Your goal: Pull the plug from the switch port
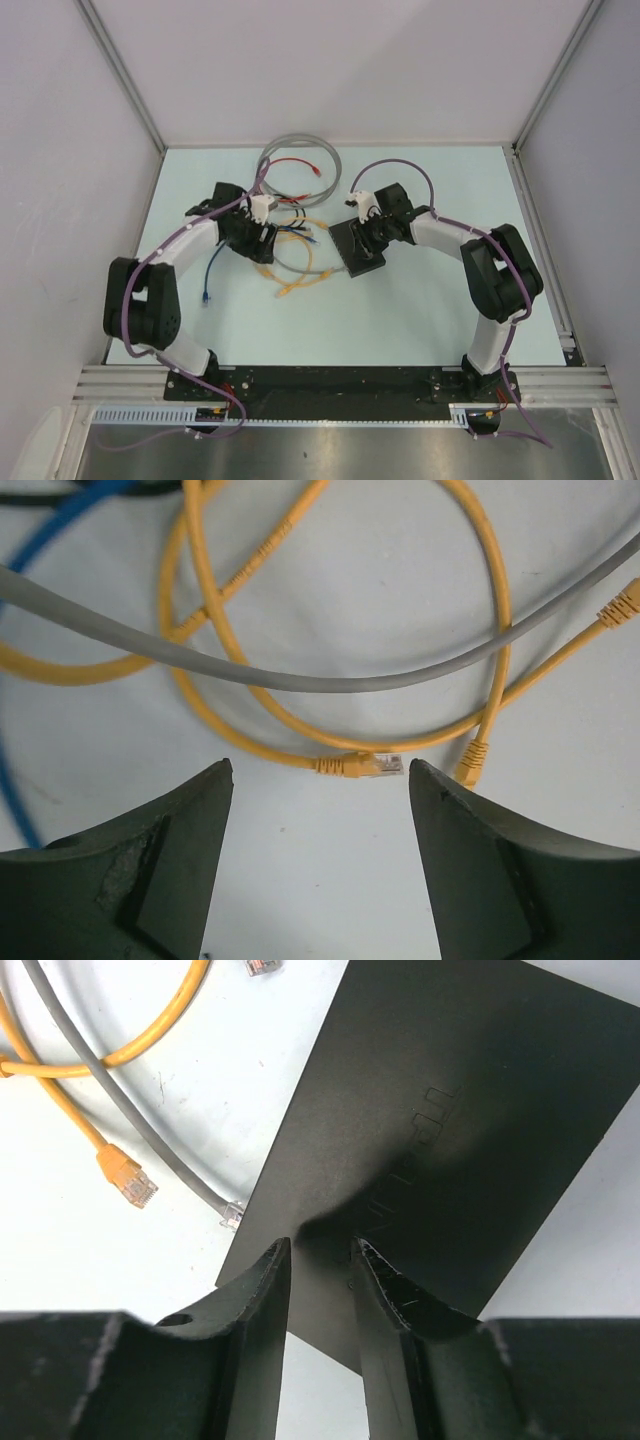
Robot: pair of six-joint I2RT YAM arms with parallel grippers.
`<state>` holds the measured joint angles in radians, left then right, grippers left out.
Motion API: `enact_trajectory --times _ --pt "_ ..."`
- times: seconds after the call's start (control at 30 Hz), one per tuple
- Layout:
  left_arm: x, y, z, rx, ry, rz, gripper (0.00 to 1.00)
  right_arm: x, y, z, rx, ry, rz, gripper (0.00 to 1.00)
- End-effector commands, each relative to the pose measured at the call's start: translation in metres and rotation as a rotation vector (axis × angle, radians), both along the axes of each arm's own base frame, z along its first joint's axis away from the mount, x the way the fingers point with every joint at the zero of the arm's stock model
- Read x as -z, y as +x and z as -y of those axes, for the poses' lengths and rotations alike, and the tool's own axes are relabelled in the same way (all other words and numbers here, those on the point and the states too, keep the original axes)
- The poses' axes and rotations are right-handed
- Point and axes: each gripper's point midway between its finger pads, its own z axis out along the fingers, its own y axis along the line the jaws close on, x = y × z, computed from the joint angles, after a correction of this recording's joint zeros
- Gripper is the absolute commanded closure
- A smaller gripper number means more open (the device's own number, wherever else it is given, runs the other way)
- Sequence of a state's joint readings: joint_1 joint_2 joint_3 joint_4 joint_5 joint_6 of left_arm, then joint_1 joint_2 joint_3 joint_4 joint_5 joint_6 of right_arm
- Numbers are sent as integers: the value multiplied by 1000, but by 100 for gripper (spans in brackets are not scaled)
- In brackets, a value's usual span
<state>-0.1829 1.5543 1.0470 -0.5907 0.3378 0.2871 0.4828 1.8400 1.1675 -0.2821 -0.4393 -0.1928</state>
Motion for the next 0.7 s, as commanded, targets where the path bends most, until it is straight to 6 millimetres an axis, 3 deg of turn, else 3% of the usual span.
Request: enact_trajectory --times 0.0,0.17,0.37,0.53,0.67 --pt "2 9 12 -83 -84 -21 24 39 -20 37 42 -175 -101 63" --pt "35 14 0 -122 0 -85 28 37 -19 39 57 -174 -105 63" --pt "60 28 -25 -175 169 -93 38 36 -20 38 69 -167 -114 63" --pt "63 41 -83 -240 400 -53 41 35 -20 38 69 -164 -113 63" --pt "50 55 -132 -284 485 7 44 36 -21 39 65 -169 -114 64"
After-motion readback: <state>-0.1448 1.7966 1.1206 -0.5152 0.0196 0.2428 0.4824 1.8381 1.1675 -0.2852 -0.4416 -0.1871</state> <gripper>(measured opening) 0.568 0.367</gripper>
